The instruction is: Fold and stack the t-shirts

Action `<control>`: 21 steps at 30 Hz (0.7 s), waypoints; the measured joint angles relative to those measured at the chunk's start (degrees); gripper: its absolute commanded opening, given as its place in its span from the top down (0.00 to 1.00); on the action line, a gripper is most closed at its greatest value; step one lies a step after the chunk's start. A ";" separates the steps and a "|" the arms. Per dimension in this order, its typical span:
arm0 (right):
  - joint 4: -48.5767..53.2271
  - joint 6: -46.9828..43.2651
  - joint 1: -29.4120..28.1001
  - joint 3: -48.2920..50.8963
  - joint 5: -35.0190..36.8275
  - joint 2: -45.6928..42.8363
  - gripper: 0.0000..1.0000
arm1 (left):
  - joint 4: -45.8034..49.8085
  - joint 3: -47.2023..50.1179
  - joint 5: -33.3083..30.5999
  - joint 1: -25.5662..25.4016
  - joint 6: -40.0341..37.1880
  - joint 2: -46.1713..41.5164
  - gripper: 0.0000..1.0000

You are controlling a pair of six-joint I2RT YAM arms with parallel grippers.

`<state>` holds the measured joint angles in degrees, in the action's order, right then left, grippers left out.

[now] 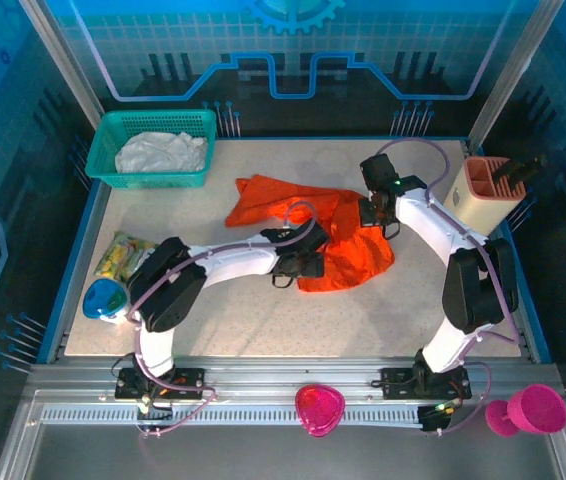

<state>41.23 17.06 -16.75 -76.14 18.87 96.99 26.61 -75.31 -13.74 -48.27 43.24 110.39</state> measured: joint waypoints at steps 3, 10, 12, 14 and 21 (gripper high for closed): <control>-0.15 0.00 0.00 1.01 -0.24 0.00 1.00 | 0.28 -3.28 0.11 0.04 -0.39 3.08 0.35; -0.22 0.00 0.02 1.60 -0.44 0.00 1.00 | 4.20 -8.07 -1.38 0.07 -0.42 8.79 0.84; -0.22 0.00 0.02 1.60 -0.44 0.00 1.00 | 4.66 -8.66 -1.88 0.04 -0.39 9.66 1.00; -0.24 0.00 0.04 1.60 -0.44 0.00 1.00 | 4.74 -9.16 -2.05 0.04 -0.44 9.68 1.00; -0.28 -0.02 0.92 1.53 -0.42 0.00 1.00 | 4.52 -6.25 -3.93 0.00 -0.07 7.78 1.00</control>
<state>40.95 17.04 -15.84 -74.61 18.46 96.99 31.14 -81.56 -17.67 -48.27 43.18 118.17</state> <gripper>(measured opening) 0.062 0.052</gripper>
